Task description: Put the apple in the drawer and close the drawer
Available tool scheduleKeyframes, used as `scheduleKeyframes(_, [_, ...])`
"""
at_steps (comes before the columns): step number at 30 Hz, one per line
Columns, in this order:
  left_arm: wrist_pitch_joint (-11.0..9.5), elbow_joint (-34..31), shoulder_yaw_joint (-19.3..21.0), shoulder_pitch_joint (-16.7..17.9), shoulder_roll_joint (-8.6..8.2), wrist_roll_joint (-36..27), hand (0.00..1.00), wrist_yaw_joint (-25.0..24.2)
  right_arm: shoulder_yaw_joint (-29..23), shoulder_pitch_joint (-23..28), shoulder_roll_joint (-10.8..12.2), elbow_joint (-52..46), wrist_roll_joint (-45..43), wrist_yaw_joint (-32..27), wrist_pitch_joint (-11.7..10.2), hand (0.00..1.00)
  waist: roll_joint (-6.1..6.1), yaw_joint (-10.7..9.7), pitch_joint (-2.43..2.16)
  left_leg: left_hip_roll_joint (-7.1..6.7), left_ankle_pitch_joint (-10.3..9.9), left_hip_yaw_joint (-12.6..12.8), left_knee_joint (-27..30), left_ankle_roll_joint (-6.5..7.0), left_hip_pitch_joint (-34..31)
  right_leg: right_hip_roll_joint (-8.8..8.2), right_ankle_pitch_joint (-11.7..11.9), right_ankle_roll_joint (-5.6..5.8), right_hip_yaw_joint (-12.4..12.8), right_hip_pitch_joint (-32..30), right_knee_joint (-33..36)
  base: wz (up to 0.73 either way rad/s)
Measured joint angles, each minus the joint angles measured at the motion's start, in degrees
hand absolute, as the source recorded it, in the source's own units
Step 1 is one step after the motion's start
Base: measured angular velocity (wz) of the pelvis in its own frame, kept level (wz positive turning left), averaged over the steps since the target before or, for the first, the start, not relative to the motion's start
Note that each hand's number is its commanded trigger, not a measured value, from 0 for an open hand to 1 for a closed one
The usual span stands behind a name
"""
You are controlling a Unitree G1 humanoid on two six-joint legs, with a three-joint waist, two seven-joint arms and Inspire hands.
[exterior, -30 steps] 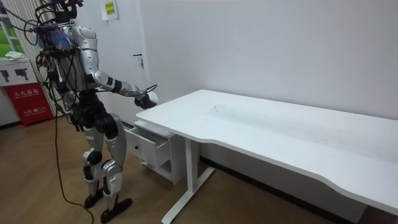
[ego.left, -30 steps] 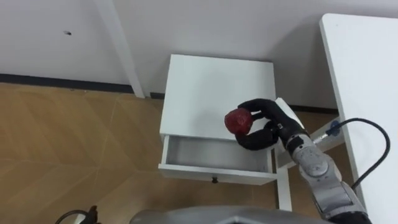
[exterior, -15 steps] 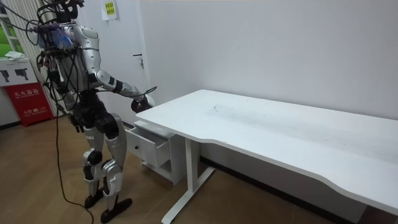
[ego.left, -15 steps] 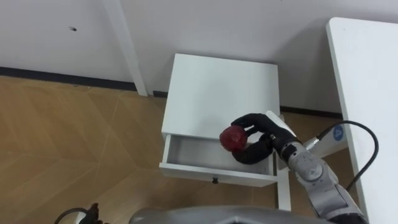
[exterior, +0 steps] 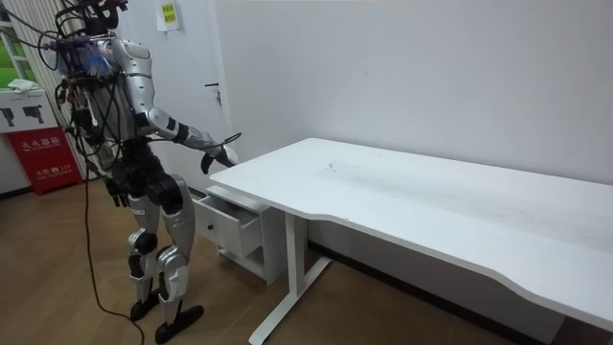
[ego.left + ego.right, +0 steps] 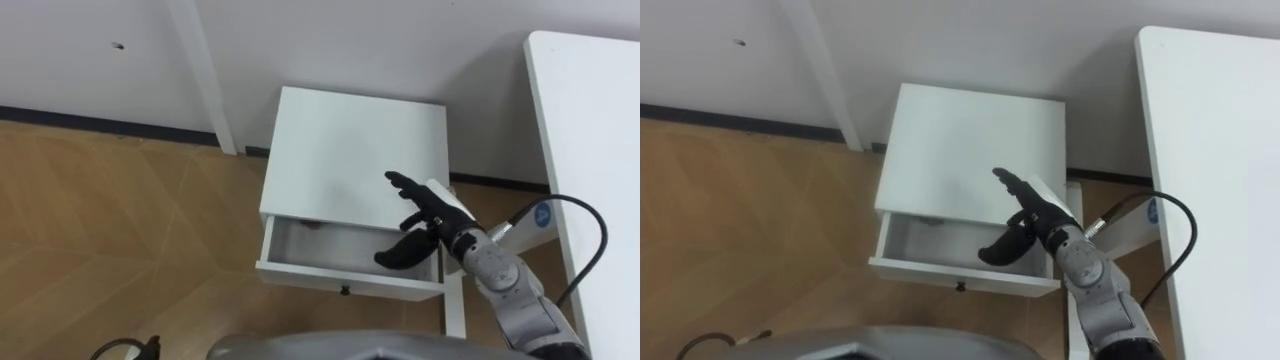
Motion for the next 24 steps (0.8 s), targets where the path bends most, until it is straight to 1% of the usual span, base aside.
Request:
scheduleKeyframes(10, [0.0, 0.0, 0.05, 0.0, 0.0, 0.0, 0.0, -0.62, -0.03, 0.01, 0.08, 0.0, 0.21, -0.02, 0.0, 0.0, 0.03, -0.09, 0.01, 0.0, 0.0, -0.14, 0.01, 0.0, 0.04, 0.0, 0.0, 0.0, -0.07, 0.12, 0.05, 0.0])
scheduleKeyframes(13, [0.0, -0.01, 0.06, 0.02, 0.0, 0.0, 0.0, -0.62, -0.08, 0.04, 0.48, 0.01, 0.3, -0.32, 0.0, 0.0, 0.05, -0.15, 0.02, 0.0, 0.0, -0.48, 0.07, 0.0, 0.04, 0.0, 0.0, 0.0, -0.19, 0.24, 0.05, 0.02])
scheduleKeyframes(15, [-0.03, -1.0, 0.0, 0.39, -0.06, 0.19, 0.0, -0.6, -0.63, 0.12, 1.24, 0.63, 0.42, -1.58, -0.3, 0.0, 0.16, -1.13, 0.06, -0.08, -0.02, -0.9, 0.22, 0.03, -0.25, -0.1, 0.0, 0.0, -0.78, 0.3, -0.09, 0.13])
scheduleKeyframes(16, [-0.08, -1.09, 0.0, 0.53, -0.06, 0.21, 0.0, -0.52, -0.77, -0.09, 1.44, 1.71, 0.83, -2.16, -0.78, 0.0, 0.19, -1.27, 0.05, -0.1, -0.03, -0.95, 0.25, 0.05, -0.3, -0.12, 0.0, 0.0, -0.84, 0.29, -0.13, 0.09])
scheduleKeyframes(17, [-0.13, -0.83, 0.05, 0.54, -0.07, 0.25, 0.0, -0.28, -1.56, -0.54, 1.98, 5.18, 1.55, -3.51, -1.82, 0.0, 0.26, -1.48, 0.03, -0.11, -0.05, -0.97, 0.29, 0.08, -0.15, -0.13, 0.0, 0.0, -0.86, 0.52, -0.17, 0.03])
scheduleKeyframes(18, [-0.26, -0.23, 0.19, 0.34, -0.07, 0.33, 0.0, 0.21, -2.64, -0.55, 2.29, 8.97, 1.94, -4.95, -2.22, 0.0, 0.42, -1.5, 0.0, -0.16, -0.13, -1.02, 0.41, 0.2, 0.18, -0.18, 0.0, 0.01, -0.79, 1.01, -0.36, 0.0])
scheduleKeyframes(19, [-0.28, -0.12, 0.3, 0.3, -0.07, 0.34, 0.0, 0.43, -3.27, -0.51, 2.28, 10.9, 2.25, -5.62, -2.21, 0.0, 0.48, -1.5, -0.05, -0.21, -0.17, -1.0, 0.51, 0.27, 0.21, -0.24, -0.02, 0.03, -0.77, 1.14, -0.44, 0.0])
scheduleKeyframes(21, [-0.69, -0.24, 1.22, 0.35, -0.12, 0.33, 0.0, 0.78, -6.71, -0.13, 2.16, 17.9, 4.6, -7.94, -2.17, 0.0, 0.96, -1.79, -0.04, -0.32, -0.29, -0.96, 0.76, 0.45, 0.06, -0.37, 0.05, 0.18, -0.74, 1.2, -0.55, 0.0])
scheduleKeyframes(22, [-0.76, -0.26, 1.59, 0.37, -0.15, 0.33, 0.0, 0.82, -7.53, 0.15, 2.14, 19.21, 4.93, -8.55, -2.14, 0.0, 1.01, -1.86, -0.06, -0.36, -0.31, -0.94, 0.81, 0.48, 0.02, -0.42, 0.04, 0.22, -0.73, 1.19, -0.54, 0.0])
scheduleKeyframes(24, [-1.18, -0.12, 2.51, 0.49, -0.37, 0.34, 0.0, 1.33, -10.64, 0.99, 1.96, 24.46, 7.26, -10.78, -2.21, 0.0, 1.52, -2.8, -0.06, -0.69, -0.52, -0.93, 1.64, 0.83, -0.35, -0.88, -0.27, 0.65, -0.81, 0.89, 0.38, 0.03])
